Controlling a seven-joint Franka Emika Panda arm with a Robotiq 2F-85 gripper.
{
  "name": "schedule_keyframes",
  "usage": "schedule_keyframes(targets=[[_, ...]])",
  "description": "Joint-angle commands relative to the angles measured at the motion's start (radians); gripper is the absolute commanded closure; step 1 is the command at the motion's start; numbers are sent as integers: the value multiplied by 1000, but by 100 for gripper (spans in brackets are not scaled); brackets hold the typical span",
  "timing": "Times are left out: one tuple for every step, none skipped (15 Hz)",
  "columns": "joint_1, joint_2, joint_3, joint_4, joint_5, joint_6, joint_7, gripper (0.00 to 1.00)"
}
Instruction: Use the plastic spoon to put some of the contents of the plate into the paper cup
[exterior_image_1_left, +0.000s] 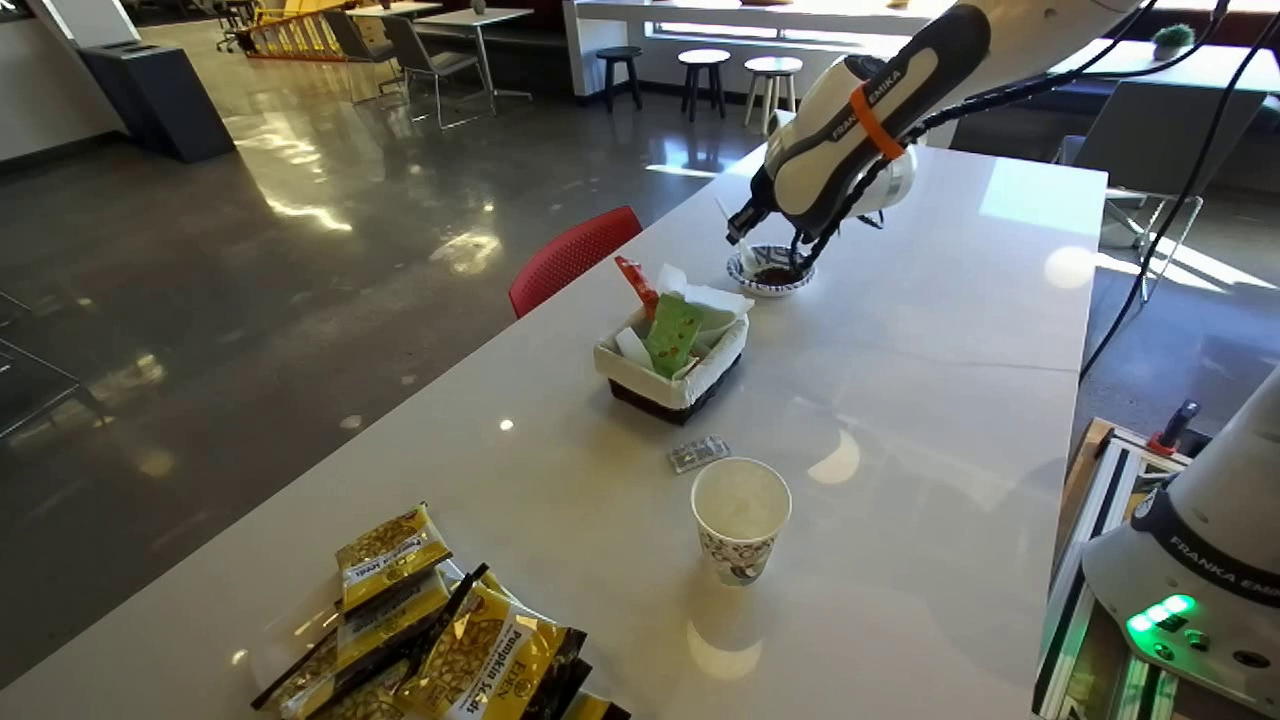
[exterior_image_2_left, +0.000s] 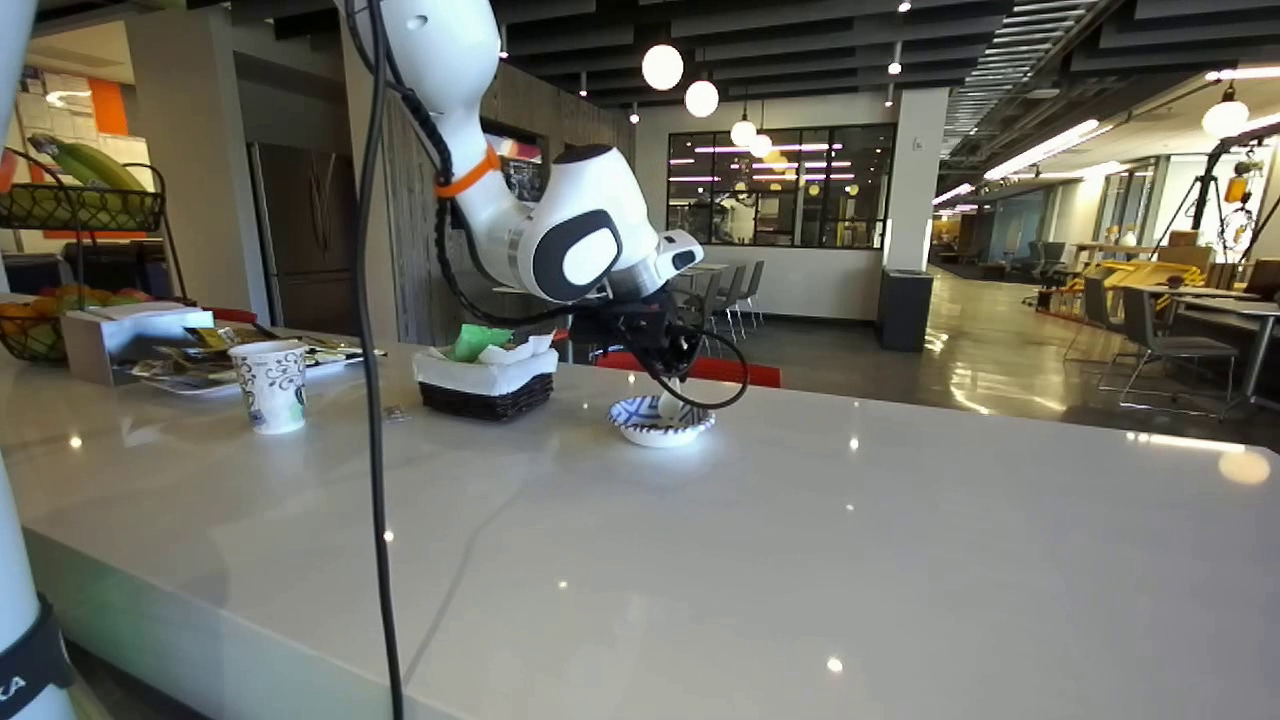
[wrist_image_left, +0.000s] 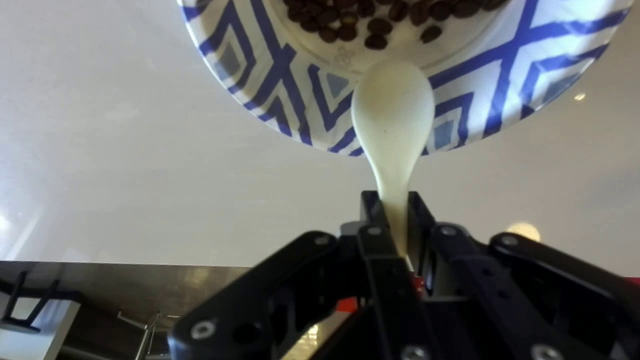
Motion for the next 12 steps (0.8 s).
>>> schedule_keyframes(targets=[[6, 20, 4, -19, 18, 79, 24, 96], [8, 26, 1, -19, 14, 87, 25, 96], [3, 31, 8, -18, 14, 88, 23, 96], [-18, 33, 36, -17, 17, 78, 13, 96], [-18, 36, 37, -16, 14, 69, 12, 96], [-27, 38, 48, -16, 13, 61, 8, 96], [-35, 39, 60, -17, 13, 53, 5, 96], [-43, 39, 71, -16, 12, 42, 1, 96], [-51, 39, 79, -14, 11, 40, 0, 96], [-61, 38, 90, -12, 11, 34, -2, 96], [-73, 36, 104, -12, 11, 26, -4, 96], [-89, 35, 120, -11, 11, 20, -9, 96]])
